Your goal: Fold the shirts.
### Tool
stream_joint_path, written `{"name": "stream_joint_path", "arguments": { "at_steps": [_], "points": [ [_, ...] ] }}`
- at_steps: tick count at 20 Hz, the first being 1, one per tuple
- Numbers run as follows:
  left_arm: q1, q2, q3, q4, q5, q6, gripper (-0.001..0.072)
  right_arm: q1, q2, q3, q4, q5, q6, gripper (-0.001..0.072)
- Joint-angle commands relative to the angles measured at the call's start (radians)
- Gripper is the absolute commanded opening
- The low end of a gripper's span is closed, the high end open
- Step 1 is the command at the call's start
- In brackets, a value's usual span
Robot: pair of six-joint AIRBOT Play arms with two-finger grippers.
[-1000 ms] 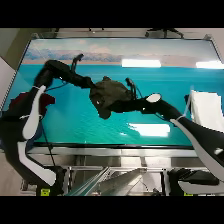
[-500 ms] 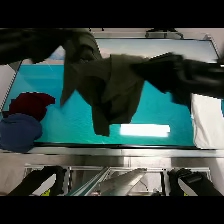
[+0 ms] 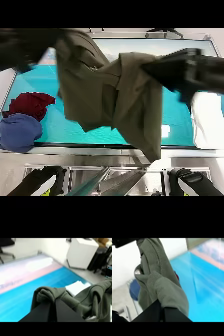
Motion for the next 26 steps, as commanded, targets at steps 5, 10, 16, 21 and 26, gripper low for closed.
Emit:
{"name": "stream_joint_path", "arguments": {
  "at_steps": [5,10,16,21,26],
  "points": [
    [0.115,-0.547,0.0,0.011,0.055,0.023,0.0016,-0.001,-0.541,0.004,-0.152,-0.1,0.005,0.002],
    [0.202,-0.831,0.001,0.008,0.056,0.073,0.0036,-0.007,-0.822,0.007,-0.118,-0.201,0.006,0.0285],
    [0.31,-0.906,0.001,0.01,0.053,0.083,0.0705,-0.185,-0.73,0.007,-0.229,0.0,0.077,0.046],
    [0.304,-0.908,-0.001,0.024,0.164,0.117,0.0705,-0.375,-0.57,-0.164,-0.346,0.242,0.163,0.046],
    [0.232,-0.908,-0.002,0.18,0.151,0.116,0.0705,-0.463,-0.325,-0.645,-0.346,0.151,0.163,0.046]
  ]
}}
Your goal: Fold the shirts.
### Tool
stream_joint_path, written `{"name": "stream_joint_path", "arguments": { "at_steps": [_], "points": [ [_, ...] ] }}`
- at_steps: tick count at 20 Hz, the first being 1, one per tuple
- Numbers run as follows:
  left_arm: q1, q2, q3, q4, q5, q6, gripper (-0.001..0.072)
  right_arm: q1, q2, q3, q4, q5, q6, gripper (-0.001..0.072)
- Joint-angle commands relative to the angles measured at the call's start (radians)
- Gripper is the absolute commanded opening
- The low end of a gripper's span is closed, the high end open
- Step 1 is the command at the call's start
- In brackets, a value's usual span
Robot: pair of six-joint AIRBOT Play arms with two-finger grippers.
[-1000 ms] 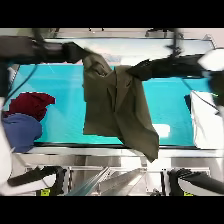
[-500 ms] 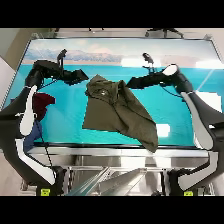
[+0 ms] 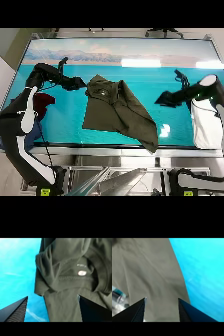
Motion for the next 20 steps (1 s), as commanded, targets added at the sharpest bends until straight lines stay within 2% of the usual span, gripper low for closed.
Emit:
{"name": "stream_joint_path", "arguments": {
  "at_steps": [1,5,13,14,15,17,20],
  "points": [
    [-0.046,-0.002,0.0,0.072,-0.018,0.005,0.0705,-0.048,0.166,-0.313,-0.015,-0.048,0.011,0.046],
    [-0.09,-0.021,0.006,0.071,-0.095,0.005,0.0704,-0.046,0.26,-0.518,-0.037,-0.112,0.012,0.046],
    [-0.133,-0.13,0.102,0.016,-0.009,-0.002,0.0703,-0.098,0.261,-0.575,-0.118,-0.185,0.012,0.046],
    [-0.14,-0.13,0.101,0.017,-0.016,-0.003,0.0589,-0.115,0.261,-0.575,-0.132,-0.185,0.012,0.046],
    [-0.14,-0.13,0.101,0.018,-0.02,-0.002,0.0371,-0.129,0.259,-0.575,-0.138,-0.185,0.012,0.046],
    [-0.14,-0.129,0.101,0.017,-0.026,-0.002,0.0029,-0.133,0.257,-0.58,-0.133,-0.188,0.012,0.046],
    [-0.138,-0.127,0.101,0.0,-0.028,-0.002,0.0017,-0.111,0.244,-0.614,-0.116,-0.237,0.011,0.0459]
  ]
}}
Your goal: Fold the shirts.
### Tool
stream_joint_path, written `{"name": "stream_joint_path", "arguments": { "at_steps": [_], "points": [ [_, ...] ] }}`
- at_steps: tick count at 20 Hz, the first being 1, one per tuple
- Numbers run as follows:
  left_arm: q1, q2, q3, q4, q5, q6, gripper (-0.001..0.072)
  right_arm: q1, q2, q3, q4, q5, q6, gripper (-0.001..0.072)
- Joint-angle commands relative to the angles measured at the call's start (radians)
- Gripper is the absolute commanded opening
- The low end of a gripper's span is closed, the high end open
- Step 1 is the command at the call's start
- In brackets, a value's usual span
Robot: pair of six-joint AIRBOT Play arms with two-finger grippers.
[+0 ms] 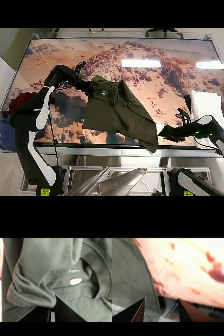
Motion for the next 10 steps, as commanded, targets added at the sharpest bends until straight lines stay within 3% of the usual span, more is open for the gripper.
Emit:
{"name": "stream_joint_path", "arguments": {
  "at_steps": [1,5,6,8,10],
  "points": [
    [-0.001,-0.001,0.003,-0.014,-0.002,-0.001,0.0017,0.016,-0.024,-0.036,0.0,-0.066,-0.002,0.0459],
    [0.002,0.016,0.003,-0.014,-0.006,-0.005,0.0017,0.095,-0.098,-0.055,0.103,-0.064,-0.07,0.0457],
    [0.005,0.03,0.003,-0.014,-0.013,-0.005,0.0017,0.128,-0.11,-0.055,0.129,-0.056,-0.083,0.0391],
    [0.024,0.062,0.003,-0.014,-0.028,-0.005,0.0017,0.18,-0.112,-0.047,0.178,-0.033,-0.115,0.0091],
    [0.058,0.097,0.003,-0.013,-0.028,-0.013,0.0016,0.193,-0.106,0.016,0.176,0.002,-0.114,0.0021]
  ]
}}
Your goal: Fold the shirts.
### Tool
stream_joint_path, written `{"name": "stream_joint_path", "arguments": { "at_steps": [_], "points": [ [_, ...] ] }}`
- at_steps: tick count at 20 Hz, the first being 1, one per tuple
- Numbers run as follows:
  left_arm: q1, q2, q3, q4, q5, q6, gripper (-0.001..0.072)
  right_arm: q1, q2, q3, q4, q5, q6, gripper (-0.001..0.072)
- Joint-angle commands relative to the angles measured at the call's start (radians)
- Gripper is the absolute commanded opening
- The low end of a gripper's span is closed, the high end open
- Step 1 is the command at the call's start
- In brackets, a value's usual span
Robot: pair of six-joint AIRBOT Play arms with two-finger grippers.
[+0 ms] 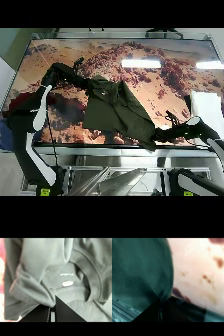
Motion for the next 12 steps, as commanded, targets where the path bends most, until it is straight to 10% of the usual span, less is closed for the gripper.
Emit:
{"name": "stream_joint_path", "arguments": {
  "at_steps": [1,12],
  "points": [
    [0.055,0.061,0.001,0.002,-0.002,-0.023,0.0017,0.04,-0.002,0.099,0.046,0.045,-0.025,0.0021],
    [0.055,0.323,-0.392,0.003,0.344,-0.098,0.0017,0.041,-0.606,1.32,-0.114,0.105,0.14,0.002]
  ]
}}
